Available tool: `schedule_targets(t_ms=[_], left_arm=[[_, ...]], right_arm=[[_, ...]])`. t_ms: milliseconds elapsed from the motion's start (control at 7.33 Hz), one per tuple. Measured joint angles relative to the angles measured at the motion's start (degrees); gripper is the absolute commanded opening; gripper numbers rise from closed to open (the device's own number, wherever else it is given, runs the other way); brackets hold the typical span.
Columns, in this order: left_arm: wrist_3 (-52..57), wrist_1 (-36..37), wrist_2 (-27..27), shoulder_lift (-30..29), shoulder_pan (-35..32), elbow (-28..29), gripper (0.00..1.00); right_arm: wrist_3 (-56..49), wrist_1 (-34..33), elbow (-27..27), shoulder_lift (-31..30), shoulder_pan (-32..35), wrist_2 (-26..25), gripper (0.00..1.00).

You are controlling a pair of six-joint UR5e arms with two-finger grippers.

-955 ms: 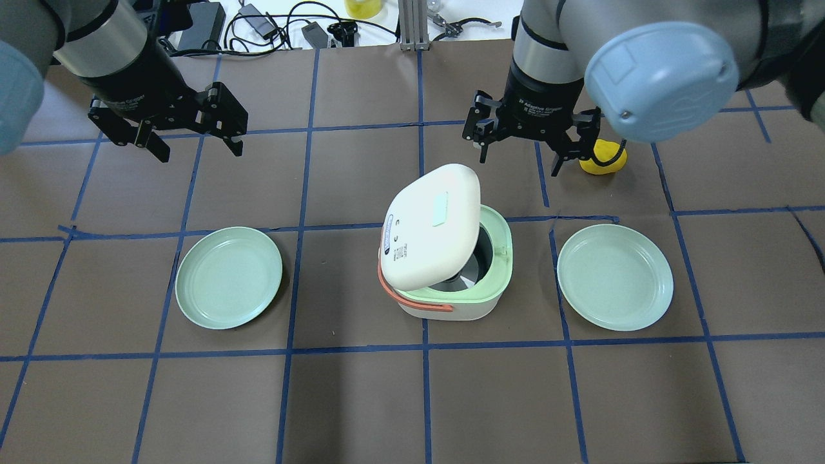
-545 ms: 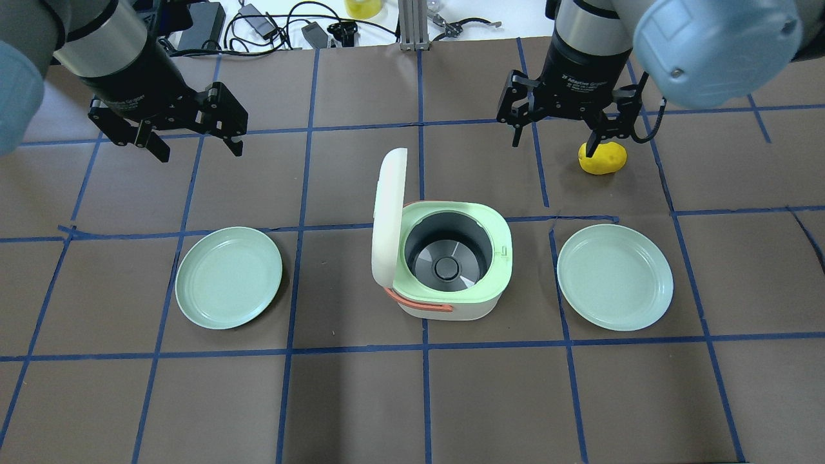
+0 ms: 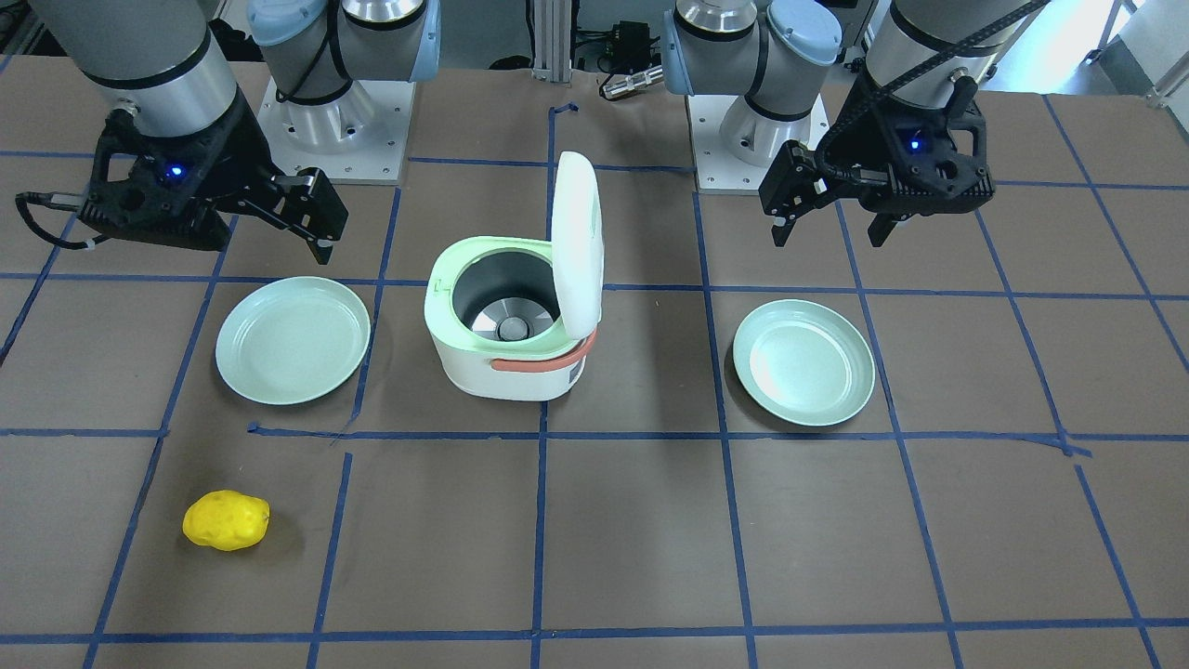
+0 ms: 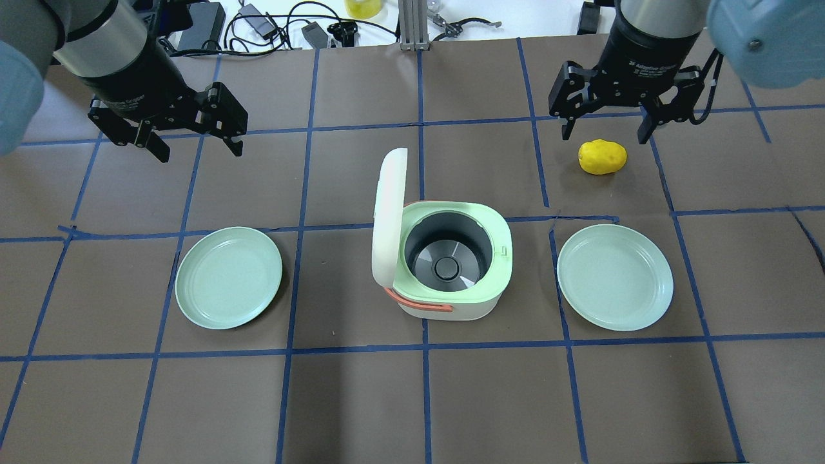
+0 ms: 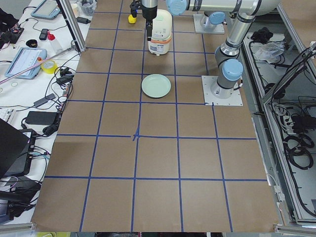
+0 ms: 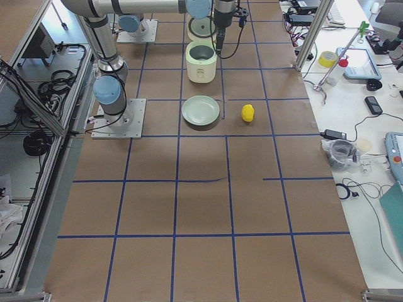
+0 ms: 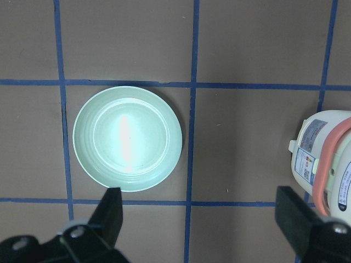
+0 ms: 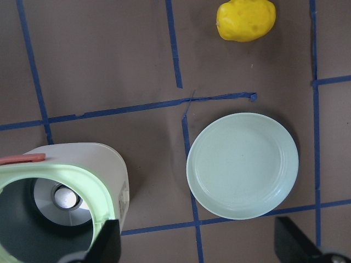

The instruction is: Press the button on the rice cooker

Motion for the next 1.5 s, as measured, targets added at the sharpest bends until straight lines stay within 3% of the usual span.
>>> schedule_targets(t_ms=[409,1500], left_arm=[[0.0,0.0,0.0,0.0,0.0,0.0,1.00],[0.0,0.0,0.0,0.0,0.0,0.0,1.00]], right_arm=[[-0.9,2.1,0.1,-0.4,-0.7,-1.8,1.00],[-0.9,2.5,0.3,-0.7,-0.5,-0.9,1.00]])
